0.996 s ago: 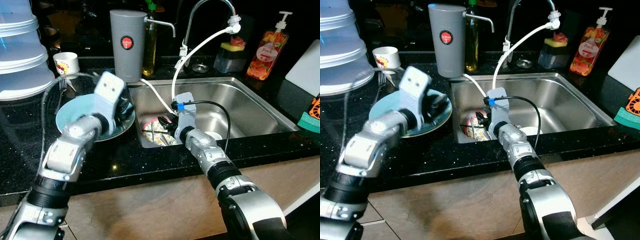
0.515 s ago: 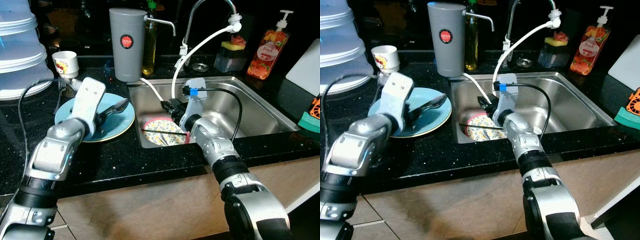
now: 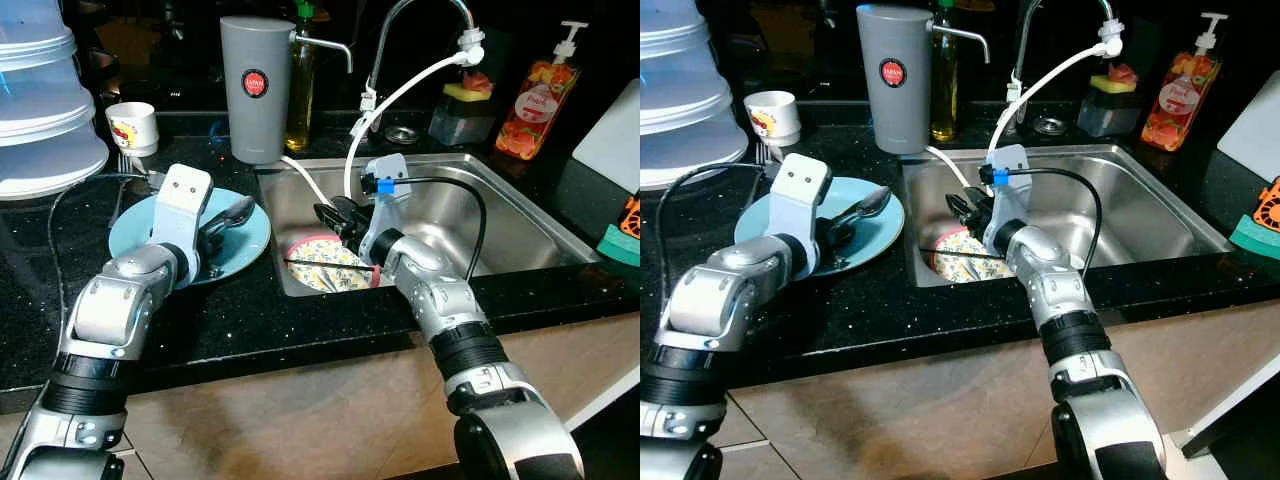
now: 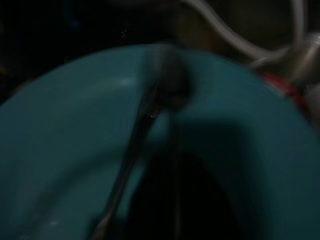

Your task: Kitchen organization

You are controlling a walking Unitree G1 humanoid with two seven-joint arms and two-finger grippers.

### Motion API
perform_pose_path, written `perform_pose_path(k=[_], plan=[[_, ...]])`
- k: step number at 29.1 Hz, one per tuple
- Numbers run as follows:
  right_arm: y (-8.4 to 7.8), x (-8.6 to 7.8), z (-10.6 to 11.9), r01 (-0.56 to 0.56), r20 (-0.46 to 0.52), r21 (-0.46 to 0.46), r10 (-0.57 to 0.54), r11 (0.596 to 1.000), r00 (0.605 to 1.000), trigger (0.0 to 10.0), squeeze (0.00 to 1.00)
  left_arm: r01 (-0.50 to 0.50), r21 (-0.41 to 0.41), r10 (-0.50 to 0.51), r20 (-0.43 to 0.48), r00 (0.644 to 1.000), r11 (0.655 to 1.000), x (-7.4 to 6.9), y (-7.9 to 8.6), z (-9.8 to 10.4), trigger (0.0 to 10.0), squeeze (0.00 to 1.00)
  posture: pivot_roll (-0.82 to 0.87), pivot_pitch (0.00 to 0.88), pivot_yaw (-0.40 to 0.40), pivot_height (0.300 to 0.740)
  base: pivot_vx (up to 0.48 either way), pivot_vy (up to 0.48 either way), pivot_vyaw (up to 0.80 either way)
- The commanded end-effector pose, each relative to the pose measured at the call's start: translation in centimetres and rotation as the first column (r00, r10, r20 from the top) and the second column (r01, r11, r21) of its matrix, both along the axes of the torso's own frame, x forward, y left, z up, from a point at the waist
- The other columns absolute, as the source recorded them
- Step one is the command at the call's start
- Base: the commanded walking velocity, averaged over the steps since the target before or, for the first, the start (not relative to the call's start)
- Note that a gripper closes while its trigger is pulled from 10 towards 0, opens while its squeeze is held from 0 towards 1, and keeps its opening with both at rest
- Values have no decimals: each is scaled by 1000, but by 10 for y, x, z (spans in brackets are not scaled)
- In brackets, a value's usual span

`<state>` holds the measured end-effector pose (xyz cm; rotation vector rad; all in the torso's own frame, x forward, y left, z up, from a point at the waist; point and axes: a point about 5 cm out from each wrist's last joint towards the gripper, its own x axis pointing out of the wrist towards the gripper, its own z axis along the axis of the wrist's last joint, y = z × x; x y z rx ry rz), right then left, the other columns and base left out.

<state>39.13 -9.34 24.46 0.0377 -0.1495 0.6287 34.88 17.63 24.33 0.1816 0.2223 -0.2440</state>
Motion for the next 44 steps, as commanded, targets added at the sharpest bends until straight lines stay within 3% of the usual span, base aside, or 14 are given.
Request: perform_pose_path(k=[1, 9, 14, 17, 22, 27, 29, 30, 31, 33, 34, 35, 36, 44], plan=[[-2, -1, -3, -5, -17, -9, 5, 1000, 1000, 10000, 0, -8, 11, 9, -87, 996, 1000, 0, 4, -17, 0, 0, -51, 72, -58, 740, 0, 0, 0], [-1, -3, -4, -8, -36, 10, 8, 1000, 999, 10000, 0, -28, 28, 31, -93, 995, 999, -1, 9, -18, 0, 0, -50, 72, -60, 740, 0, 0, 0], [-2, -2, 0, 9, -37, 45, -7, 999, 999, 10000, 0, -82, 32, 80, 39, 996, 996, 3, 16, 0, 0, 0, -47, 79, -63, 740, 0, 0, 0], [-9, 1, 12, 56, -17, 117, -54, 992, 998, 10000, 0, 77, -121, -40, 279, 959, 990, 1, 0, 37, 0, 0, -45, 84, -62, 740, 0, 0, 0], [-13, 3, 19, 89, -9, 146, -89, 985, 996, 10000, 0, 177, -220, -109, 290, 951, 959, -3, -9, 45, 0, 0, -45, 86, -59, 740, 0, 0, 0], [-13, 2, 24, 97, 6, 163, -99, 982, 995, 10000, 0, 315, -341, -190, 353, 916, 886, -9, -22, 56, 0, 0, -46, 90, -56, 740, 0, 0, 0], [-11, 1, 29, 80, 26, 194, -87, 978, 996, 10000, 0, 446, -377, -284, 412, 866, 812, -17, -33, 62, 0, 0, -43, 95, -55, 740, 0, 0, 0], [-11, 1, 29, 80, 26, 194, -87, 978, 996, 10000, 0, 446, -377, -284, 412, 866, 812, -17, -33, 62, 0, 0, -43, 95, -55, 740, 0, 0, 0], [-7, -3, 37, 39, 34, 278, -50, 960, 998, 10000, 0, 563, -388, -394, 436, 810, 730, -27, -44, 62, 0, 0, -44, 94, -53, 740, 0, 0, 0], [-3, -5, 44, -1, 23, 357, -8, 934, 1000, 10000, 0, 626, -347, -479, 423, 769, 698, -34, -50, 57, 0, 0, -46, 97, -50, 740, 0, 0, 0], [-2, -5, 47, -17, 13, 403, 13, 915, 1000, 10000, 353, 634, -330, -504, 401, 765, 699, -36, -52, 52, 0, 0, -46, 97, -50, 740, 0, 0, 0], [-1, -6, 49, -26, 6, 434, 26, 901, 1000, 10000, 353, 637, -321, -517, 386, 764, 701, -36, -53, 48, 0, 0, -46, 97, -50, 740, 0, 0, 0], [0, -6, 51, -37, 3, 465, 40, 885, 999, 10000, 1000, 633, -319, -522, 371, 768, 705, -36, -53, 46, 0, 0, -46, 97, -50, 740, 0, 0, 0], [5, -14, 66, -138, 16, 584, 159, 800, 987, 10000, 1000, 613, -301, -519, 340, 785, 730, -33, -53, 40, 0, 0, -44, 99, -47, 740, 0, 0, 0]])
